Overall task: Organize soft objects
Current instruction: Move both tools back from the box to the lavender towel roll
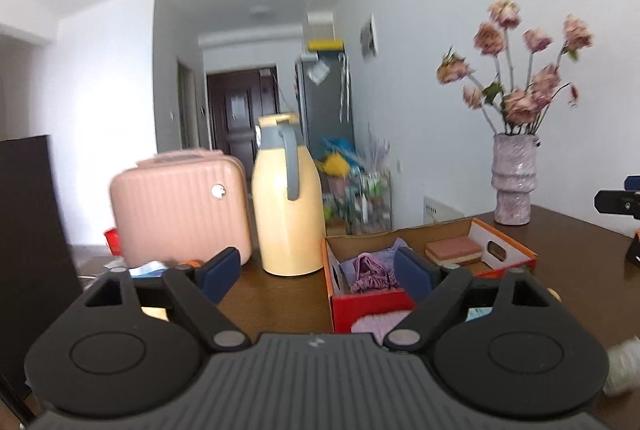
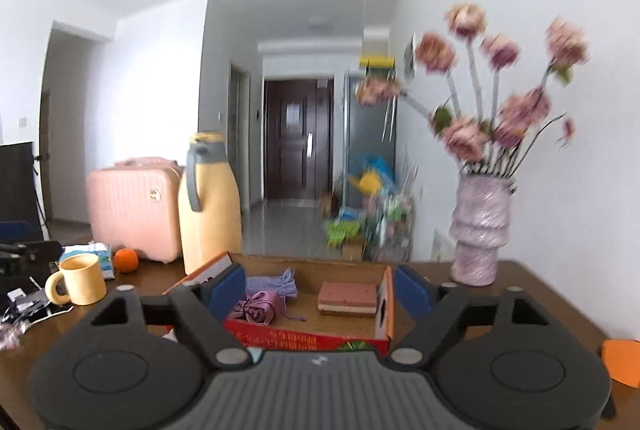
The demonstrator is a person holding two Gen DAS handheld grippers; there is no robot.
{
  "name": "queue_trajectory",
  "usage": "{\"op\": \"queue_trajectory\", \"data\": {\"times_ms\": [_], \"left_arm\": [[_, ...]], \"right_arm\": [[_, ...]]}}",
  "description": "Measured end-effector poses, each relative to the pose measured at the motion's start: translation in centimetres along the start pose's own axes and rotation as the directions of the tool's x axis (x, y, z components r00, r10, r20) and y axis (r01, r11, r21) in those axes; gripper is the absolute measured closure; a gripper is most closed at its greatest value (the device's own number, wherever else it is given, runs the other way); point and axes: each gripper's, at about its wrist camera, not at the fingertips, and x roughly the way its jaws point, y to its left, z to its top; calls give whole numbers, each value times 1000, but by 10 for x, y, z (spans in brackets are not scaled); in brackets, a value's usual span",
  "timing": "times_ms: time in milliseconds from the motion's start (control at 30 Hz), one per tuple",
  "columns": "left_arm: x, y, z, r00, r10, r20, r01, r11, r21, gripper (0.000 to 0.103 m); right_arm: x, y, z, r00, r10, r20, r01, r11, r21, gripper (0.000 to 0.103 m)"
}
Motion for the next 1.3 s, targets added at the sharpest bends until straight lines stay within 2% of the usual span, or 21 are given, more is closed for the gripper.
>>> {"op": "queue_trajectory", "data": {"times_ms": [167,300,400,467,533,600,833,1000,1100,1167,1300], "left_arm": [[-68,-11,-39,999,15,45,-15,1000,8,10],[-110,-15,-68,999,22,50,-21,1000,-3,8],[-135,-15,-89,1000,18,23,-17,999,-36,8],[-150,-14,-105,1000,0,-7,0,999,-50,7],[-157,-13,-116,999,-23,-46,20,998,-61,7],[-160,-12,-124,998,-15,-68,12,999,-53,7],[-155,-5,-125,997,-19,-81,11,996,-91,7],[-132,-2,-117,995,-16,-103,5,994,-109,7],[-112,2,-110,992,-29,-120,14,992,-125,8],[-93,3,-101,991,-46,-123,30,991,-128,10],[-41,2,-79,986,-87,-140,72,991,-110,22]], "right_arm": [[-63,18,-43,999,-21,44,20,1000,18,8],[-104,28,-75,999,-23,35,21,998,54,8],[-130,36,-105,1000,-5,13,4,997,75,8],[-144,42,-125,999,-24,-23,26,997,76,8],[-154,47,-137,998,-14,-66,19,996,84,8],[-161,51,-144,997,1,-77,6,996,88,8],[-157,55,-143,996,2,-84,7,995,103,8],[-133,56,-136,992,3,-123,10,994,107,12],[-113,57,-128,990,28,-141,-12,993,120,16],[-94,58,-120,987,42,-153,-23,992,124,22],[-41,58,-100,973,110,-201,-77,984,162,27]]}}
